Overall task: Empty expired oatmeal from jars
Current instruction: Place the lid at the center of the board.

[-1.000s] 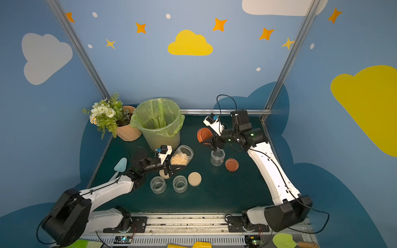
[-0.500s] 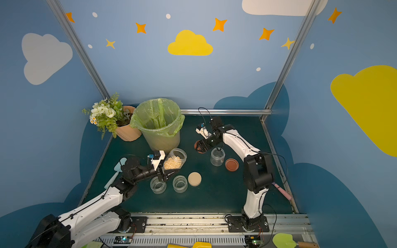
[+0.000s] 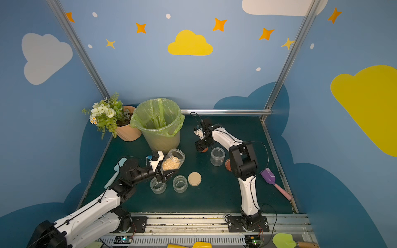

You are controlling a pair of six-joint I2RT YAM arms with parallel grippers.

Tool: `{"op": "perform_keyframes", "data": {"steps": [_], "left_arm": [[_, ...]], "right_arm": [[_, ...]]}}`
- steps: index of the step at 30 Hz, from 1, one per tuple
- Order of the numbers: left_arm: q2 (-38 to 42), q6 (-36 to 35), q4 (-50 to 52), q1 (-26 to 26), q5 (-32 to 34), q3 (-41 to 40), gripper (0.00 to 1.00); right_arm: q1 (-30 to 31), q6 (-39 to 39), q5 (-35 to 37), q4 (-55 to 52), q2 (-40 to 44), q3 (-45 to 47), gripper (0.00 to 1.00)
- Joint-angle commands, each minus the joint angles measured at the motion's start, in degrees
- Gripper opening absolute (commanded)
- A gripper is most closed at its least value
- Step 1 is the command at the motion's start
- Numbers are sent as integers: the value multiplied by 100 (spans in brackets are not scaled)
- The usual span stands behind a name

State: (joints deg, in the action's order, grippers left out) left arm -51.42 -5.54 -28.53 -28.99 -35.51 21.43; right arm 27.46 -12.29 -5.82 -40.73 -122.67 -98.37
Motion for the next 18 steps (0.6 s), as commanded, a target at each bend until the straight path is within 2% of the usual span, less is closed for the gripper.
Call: {"op": "perform_keyframes", "data": {"steps": [1,5,11,14,18], "left_arm": [[131,-61,-328,4,19,45,3],[124,-61,-319,8,24,56,3],[125,-48,-322,5,31,54,3],[124,-61,-311,8,43,59,3],[112,-65,-339,8,52,48,3]], "right_arm": [[-58,39,205,-6,-153,-134,70],[-64,21,174,-13,-263,-160,76],[-85,35,240,-60,-450,-269,81],[-91,41,290,-75,-508,-306,87],[-99,59,379,-86,-496,-306,89]]}}
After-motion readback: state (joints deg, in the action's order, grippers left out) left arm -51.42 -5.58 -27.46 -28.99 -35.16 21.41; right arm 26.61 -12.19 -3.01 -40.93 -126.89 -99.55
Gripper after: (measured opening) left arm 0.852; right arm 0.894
